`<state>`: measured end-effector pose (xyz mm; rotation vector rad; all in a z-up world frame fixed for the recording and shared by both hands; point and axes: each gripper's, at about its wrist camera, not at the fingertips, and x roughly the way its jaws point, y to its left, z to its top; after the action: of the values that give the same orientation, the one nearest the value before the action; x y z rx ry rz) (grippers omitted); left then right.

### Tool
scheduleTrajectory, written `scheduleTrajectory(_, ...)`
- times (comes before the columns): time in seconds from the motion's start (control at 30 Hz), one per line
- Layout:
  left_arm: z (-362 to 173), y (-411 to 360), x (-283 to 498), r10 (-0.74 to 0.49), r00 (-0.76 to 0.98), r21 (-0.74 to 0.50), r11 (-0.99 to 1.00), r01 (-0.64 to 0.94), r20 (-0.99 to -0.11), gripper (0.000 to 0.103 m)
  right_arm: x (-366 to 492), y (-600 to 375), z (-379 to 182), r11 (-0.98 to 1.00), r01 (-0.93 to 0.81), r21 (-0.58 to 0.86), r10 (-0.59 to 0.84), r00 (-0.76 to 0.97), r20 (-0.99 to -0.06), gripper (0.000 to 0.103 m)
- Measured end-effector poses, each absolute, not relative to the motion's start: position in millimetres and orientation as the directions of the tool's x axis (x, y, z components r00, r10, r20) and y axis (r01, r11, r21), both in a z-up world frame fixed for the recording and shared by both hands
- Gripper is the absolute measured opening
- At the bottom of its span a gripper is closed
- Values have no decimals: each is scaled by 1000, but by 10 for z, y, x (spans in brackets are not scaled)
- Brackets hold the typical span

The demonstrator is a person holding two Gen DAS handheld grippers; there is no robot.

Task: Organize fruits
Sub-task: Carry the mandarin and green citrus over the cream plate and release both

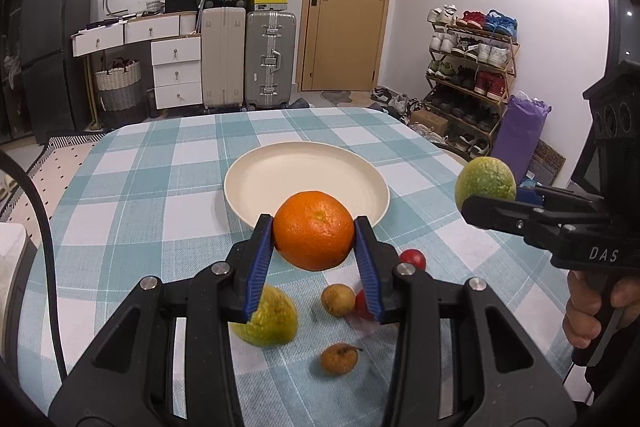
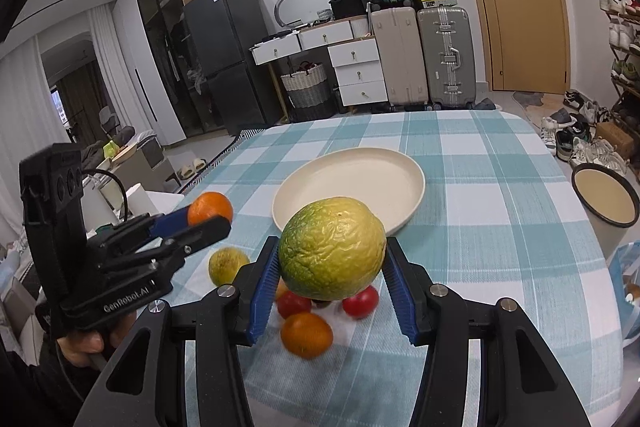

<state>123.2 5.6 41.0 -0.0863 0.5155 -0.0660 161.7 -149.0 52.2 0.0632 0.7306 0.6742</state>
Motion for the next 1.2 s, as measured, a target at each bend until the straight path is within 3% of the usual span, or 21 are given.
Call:
scheduleTrajectory(0.63, 290, 239, 1960, -53, 855, -105, 994, -2, -516, 37, 2255, -1275, 301, 823, -471, 317, 553, 538, -636, 52)
scheduleTrajectory(1.2, -35, 265, 2364, -38, 803, -90, 996, -20, -595, 37, 2549, -1041, -74, 829, -481, 285, 521, 479, -707, 52)
